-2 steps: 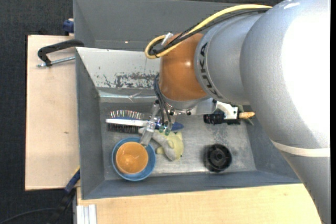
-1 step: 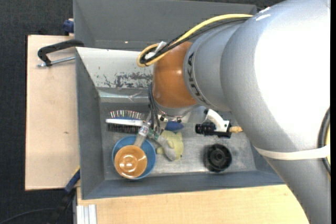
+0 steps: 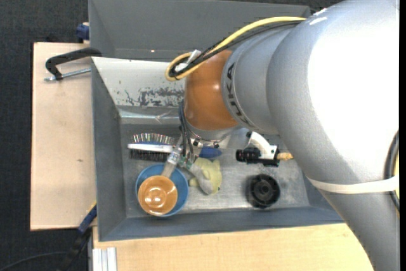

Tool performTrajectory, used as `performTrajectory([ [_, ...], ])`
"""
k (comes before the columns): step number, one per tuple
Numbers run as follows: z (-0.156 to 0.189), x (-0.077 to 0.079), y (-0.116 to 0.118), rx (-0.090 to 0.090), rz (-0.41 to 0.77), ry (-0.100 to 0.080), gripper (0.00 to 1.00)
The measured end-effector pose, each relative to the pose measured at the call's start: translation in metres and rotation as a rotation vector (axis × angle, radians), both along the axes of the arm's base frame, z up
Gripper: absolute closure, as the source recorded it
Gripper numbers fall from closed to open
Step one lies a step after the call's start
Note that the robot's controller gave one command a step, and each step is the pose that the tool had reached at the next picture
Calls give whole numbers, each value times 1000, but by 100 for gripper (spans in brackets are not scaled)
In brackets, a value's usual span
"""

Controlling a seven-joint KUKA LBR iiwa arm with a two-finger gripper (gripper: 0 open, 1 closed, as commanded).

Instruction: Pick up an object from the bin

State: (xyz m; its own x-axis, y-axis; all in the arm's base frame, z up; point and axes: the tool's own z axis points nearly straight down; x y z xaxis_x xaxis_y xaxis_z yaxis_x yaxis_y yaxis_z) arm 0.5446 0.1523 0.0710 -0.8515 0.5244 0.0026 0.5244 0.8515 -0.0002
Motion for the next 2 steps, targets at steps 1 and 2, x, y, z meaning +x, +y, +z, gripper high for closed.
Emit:
performTrajectory([
  [1,0,-1,1,1,1,2,100],
  [2,20,-1,2,2,3,-4,100],
])
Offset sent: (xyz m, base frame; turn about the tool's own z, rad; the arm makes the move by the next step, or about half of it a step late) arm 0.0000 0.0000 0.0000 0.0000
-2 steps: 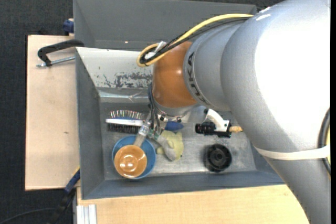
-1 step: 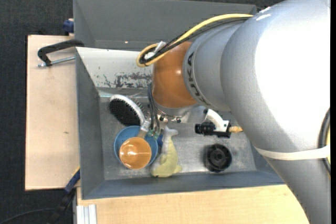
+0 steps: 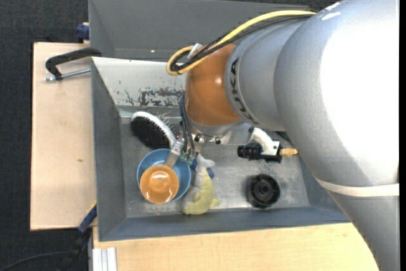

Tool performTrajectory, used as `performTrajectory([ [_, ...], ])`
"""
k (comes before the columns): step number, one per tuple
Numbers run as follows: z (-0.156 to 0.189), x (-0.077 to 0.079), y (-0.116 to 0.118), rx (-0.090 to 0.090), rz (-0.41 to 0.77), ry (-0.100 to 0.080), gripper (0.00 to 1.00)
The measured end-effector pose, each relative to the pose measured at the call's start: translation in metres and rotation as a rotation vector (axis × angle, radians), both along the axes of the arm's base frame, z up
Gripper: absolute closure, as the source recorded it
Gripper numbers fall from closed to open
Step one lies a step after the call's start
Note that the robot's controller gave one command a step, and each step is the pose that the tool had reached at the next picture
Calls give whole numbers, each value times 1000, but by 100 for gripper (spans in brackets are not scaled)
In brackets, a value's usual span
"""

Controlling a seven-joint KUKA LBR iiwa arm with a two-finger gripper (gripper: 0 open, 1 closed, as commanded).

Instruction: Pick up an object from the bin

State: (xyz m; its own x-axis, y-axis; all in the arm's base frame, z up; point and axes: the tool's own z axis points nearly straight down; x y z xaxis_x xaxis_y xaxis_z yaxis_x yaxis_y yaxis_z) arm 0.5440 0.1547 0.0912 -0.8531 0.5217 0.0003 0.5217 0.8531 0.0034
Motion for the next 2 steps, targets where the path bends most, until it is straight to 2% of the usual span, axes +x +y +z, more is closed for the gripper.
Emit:
performTrajectory([
  [1,2,0,1,0,2,0,100],
  [2,90,2,2,0,5,-7,100],
])
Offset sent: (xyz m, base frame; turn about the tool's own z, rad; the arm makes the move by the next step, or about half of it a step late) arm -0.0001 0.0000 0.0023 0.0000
